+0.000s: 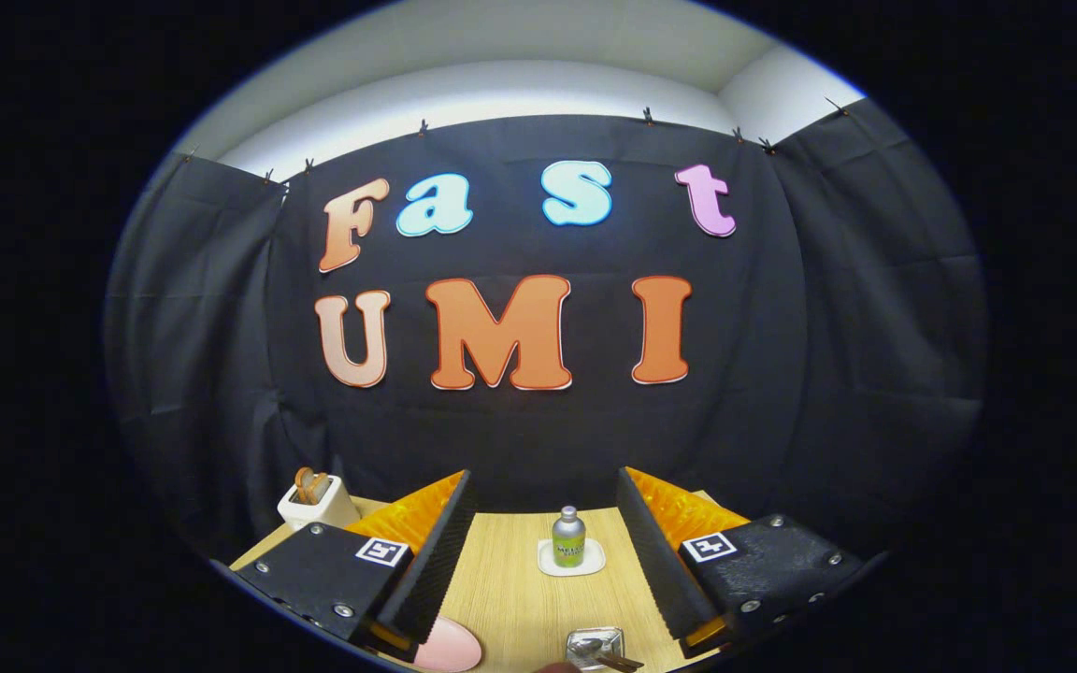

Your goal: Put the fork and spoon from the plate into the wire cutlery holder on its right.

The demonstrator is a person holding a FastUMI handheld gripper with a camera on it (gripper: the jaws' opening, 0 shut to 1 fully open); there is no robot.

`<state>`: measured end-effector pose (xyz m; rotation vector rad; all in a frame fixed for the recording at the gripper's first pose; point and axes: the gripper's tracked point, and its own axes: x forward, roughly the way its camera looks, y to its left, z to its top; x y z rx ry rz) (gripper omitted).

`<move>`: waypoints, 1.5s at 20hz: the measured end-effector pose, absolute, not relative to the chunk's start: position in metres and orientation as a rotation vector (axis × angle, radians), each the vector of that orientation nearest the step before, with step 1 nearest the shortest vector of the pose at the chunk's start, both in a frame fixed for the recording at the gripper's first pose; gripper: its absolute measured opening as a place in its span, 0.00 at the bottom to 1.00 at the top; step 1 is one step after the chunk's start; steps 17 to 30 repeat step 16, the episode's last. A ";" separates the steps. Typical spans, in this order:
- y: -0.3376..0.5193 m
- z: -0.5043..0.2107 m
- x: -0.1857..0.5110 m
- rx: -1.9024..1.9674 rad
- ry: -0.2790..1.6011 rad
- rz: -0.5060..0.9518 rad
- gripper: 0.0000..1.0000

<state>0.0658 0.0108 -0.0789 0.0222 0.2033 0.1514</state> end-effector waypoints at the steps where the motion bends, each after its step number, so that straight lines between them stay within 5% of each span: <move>1: 0.013 -0.075 0.066 0.019 0.191 0.154 0.91; 30: 0.039 -0.072 0.071 0.047 0.163 0.189 0.91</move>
